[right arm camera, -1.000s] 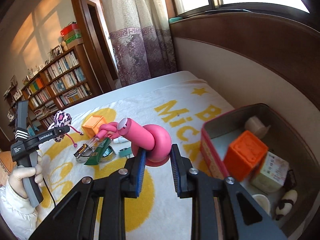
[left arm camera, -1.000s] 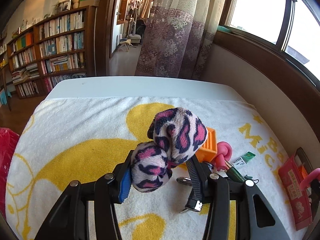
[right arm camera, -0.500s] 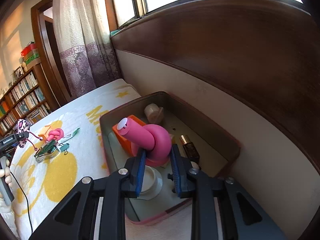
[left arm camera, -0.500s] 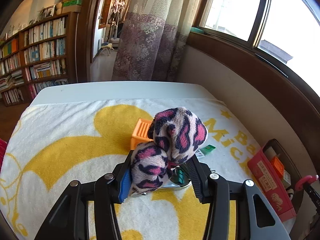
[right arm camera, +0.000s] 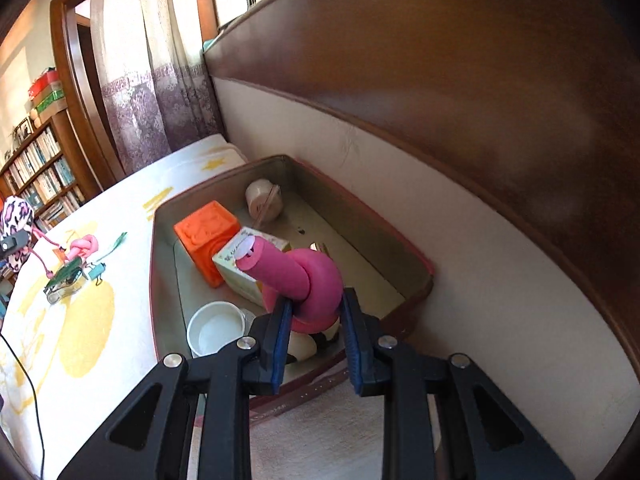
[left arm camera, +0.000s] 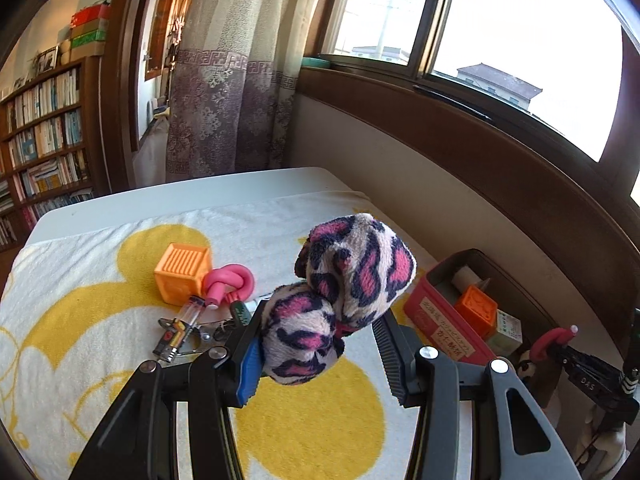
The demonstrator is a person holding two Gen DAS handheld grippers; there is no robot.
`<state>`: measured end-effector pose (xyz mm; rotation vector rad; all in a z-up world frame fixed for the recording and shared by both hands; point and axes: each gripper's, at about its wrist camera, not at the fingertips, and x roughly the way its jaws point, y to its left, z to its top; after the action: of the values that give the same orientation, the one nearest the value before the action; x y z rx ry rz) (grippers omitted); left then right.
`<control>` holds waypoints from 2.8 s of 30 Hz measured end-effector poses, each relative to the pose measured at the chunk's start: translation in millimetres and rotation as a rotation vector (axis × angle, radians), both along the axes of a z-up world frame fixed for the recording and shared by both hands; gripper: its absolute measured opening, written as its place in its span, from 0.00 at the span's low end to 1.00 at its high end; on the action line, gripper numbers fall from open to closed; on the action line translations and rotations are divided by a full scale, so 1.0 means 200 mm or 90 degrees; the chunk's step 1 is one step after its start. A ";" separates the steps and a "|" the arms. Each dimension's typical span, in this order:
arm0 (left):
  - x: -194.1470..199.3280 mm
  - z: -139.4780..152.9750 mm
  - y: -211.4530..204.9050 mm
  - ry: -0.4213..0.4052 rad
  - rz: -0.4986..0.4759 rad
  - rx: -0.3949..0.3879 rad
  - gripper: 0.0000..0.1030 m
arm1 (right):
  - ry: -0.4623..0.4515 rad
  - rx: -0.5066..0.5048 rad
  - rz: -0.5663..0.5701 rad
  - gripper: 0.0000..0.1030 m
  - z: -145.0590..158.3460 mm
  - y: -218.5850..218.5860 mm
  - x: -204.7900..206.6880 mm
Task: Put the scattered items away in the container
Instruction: 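Carry the pink knotted toy into the red tin and release it with the right tool, then lower the pink-leopard plush into the red tin and open the left tool, then return both tools to the towel and grasp the teal binder clip with the right tool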
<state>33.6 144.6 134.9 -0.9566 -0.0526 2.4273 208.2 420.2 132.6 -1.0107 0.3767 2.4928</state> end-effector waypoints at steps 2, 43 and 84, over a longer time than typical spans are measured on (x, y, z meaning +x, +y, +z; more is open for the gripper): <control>0.03 0.01 0.04 0.003 -0.012 -0.001 0.50 | -0.004 0.010 0.011 0.26 0.00 0.01 -0.04; 0.33 -0.05 0.80 -0.044 -0.217 -0.011 0.50 | 0.123 0.068 0.011 0.40 0.16 0.04 0.07; -0.01 -0.18 -0.04 -0.096 0.042 0.010 0.58 | 0.121 0.042 0.203 0.76 0.11 -0.53 -0.19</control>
<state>32.5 137.2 99.7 -1.1451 -0.1597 2.4066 170.3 313.3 153.8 -0.8671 0.1995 2.8794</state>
